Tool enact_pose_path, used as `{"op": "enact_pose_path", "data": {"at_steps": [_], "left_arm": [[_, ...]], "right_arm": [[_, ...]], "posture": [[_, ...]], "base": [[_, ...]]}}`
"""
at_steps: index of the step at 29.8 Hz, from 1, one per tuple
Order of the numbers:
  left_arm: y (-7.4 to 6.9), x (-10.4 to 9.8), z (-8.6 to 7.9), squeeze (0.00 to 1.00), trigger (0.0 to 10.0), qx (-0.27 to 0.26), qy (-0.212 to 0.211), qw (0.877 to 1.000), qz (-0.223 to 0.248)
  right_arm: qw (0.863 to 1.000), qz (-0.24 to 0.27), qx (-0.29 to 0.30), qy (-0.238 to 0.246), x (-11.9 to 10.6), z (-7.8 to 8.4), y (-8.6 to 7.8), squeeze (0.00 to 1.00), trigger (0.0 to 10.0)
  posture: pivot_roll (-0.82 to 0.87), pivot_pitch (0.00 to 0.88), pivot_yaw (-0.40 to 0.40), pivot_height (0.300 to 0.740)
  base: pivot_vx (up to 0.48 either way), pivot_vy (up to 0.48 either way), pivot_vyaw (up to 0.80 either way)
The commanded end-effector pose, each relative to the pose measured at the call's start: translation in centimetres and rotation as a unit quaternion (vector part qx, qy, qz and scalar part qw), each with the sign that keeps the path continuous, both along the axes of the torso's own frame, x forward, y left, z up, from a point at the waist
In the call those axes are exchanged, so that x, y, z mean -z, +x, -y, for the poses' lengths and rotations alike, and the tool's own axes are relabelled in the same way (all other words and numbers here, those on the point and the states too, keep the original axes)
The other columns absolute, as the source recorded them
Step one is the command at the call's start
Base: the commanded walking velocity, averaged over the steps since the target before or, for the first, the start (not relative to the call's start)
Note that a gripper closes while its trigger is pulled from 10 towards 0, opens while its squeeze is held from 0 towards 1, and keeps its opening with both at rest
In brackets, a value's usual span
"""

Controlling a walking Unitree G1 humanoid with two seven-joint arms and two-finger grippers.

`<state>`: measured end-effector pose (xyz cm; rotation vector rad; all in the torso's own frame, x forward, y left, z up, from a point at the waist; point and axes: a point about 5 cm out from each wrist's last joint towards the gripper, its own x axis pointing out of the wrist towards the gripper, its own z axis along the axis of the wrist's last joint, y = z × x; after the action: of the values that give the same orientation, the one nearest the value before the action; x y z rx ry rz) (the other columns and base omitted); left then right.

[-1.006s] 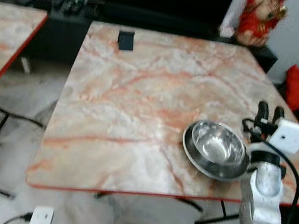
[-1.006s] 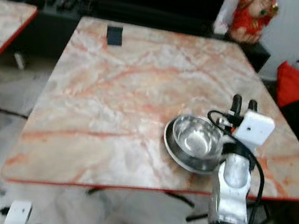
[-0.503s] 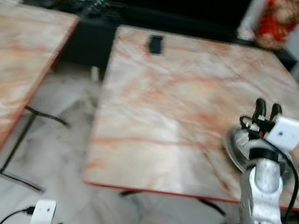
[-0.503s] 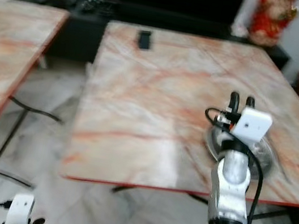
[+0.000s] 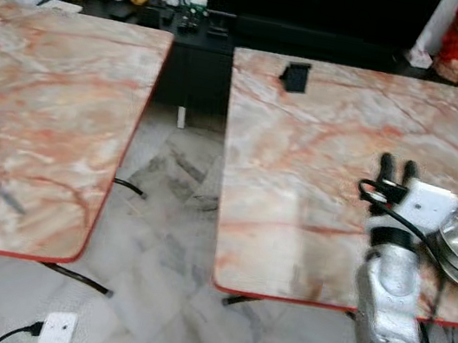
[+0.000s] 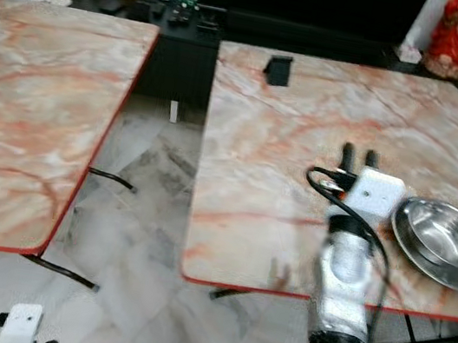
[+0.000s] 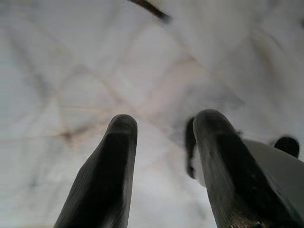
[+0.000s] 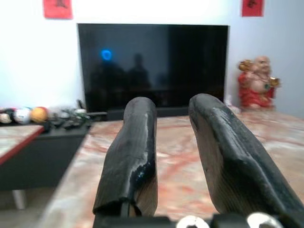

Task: Setting the table

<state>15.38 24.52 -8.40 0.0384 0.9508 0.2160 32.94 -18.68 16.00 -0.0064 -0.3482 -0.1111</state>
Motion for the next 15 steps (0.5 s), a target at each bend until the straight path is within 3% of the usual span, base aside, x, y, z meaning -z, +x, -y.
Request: {"op": "enact_pose_path", "data": {"at_steps": [1, 4, 10, 15], "left_arm": [[-0.5, 0.4, 0.8, 0.0, 10.0, -0.001, -0.009, 1.0, -0.011], [-0.5, 0.5, 0.9, 0.0, 10.0, -0.002, -0.009, 1.0, -0.01], [-0.4, 0.5, 1.1, 0.0, 10.0, -0.002, -0.012, 1.0, -0.007], [-0.4, 0.5, 1.1, 0.0, 10.0, 0.001, -0.012, 1.0, -0.009]], "right_arm": [[1.0, -0.008, 0.009, -0.001, 0.3, 0.6, 0.0, 0.0, 10.0], [1.0, -0.005, 0.003, -0.007, 0.1, 0.3, 0.1, 0.0, 10.0], [1.0, 0.002, -0.021, -0.022, 0.0, -0.6, 0.2, 0.0, 10.0], [1.0, 0.0, -0.016, -0.012, 0.1, -0.4, 0.2, 0.0, 10.0]], "posture": [[-0.02, 0.0, -0.042, 0.74], [-0.02, 0.0, -0.048, 0.74], [-0.02, 0.0, -0.056, 0.74], [-0.03, 0.0, -0.048, 0.74]], "base": [[0.0, 0.322, 0.0], [0.0, 0.322, 0.0], [0.0, 0.321, 0.76], [0.0, 0.319, 0.0]]}}
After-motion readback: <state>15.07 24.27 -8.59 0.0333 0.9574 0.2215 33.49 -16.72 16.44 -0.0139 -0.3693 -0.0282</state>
